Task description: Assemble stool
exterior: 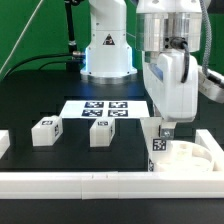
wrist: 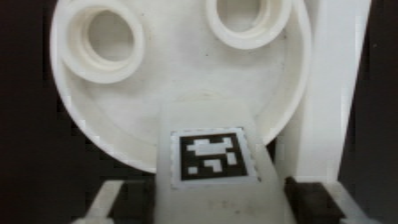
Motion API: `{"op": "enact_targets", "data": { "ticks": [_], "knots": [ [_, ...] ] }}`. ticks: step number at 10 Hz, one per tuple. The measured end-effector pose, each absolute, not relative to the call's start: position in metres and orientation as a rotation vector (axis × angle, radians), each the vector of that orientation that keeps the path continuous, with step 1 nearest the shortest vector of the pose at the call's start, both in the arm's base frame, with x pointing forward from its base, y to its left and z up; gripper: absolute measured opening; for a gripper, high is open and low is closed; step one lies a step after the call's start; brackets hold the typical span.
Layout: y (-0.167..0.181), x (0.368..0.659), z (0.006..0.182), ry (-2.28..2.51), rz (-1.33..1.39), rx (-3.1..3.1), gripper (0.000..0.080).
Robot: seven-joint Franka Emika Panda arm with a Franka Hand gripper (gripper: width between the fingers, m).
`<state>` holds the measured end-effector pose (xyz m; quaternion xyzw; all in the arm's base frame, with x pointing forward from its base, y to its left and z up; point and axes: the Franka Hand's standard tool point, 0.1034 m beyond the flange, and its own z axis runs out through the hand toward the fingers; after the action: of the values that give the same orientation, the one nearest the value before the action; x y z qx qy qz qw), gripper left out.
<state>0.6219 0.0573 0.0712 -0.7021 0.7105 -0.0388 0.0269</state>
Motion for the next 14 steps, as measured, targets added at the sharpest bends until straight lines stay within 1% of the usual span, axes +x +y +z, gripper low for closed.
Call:
{"op": "enact_targets", "data": {
  "ticks": [3,7,8,9,10,11,12,13,14],
  "knots": [
    [0.057,0.616,0.071,2.393,-0.102,-1.977,0.0341],
    [0.057,0.615,0.070,2.438,-0.084,-1.925,0.0341],
    [0.057,0.615,0.070,2.436,-0.084,-1.928,0.0438],
    [0.058,0.615,0.070,2.433,-0.084,-1.932,0.0566],
    [0.058,0.614,0.070,2.429,-0.084,-1.937,0.0566],
    [0.060,0.616,0.073,2.415,-0.090,-1.941,0.0630],
    [0.067,0.620,0.091,2.374,-0.103,-1.932,0.0645],
    [0.068,0.620,0.097,2.360,-0.105,-1.928,0.0645],
    [0.068,0.619,0.093,2.362,-0.104,-1.933,0.0649]
  ]
}}
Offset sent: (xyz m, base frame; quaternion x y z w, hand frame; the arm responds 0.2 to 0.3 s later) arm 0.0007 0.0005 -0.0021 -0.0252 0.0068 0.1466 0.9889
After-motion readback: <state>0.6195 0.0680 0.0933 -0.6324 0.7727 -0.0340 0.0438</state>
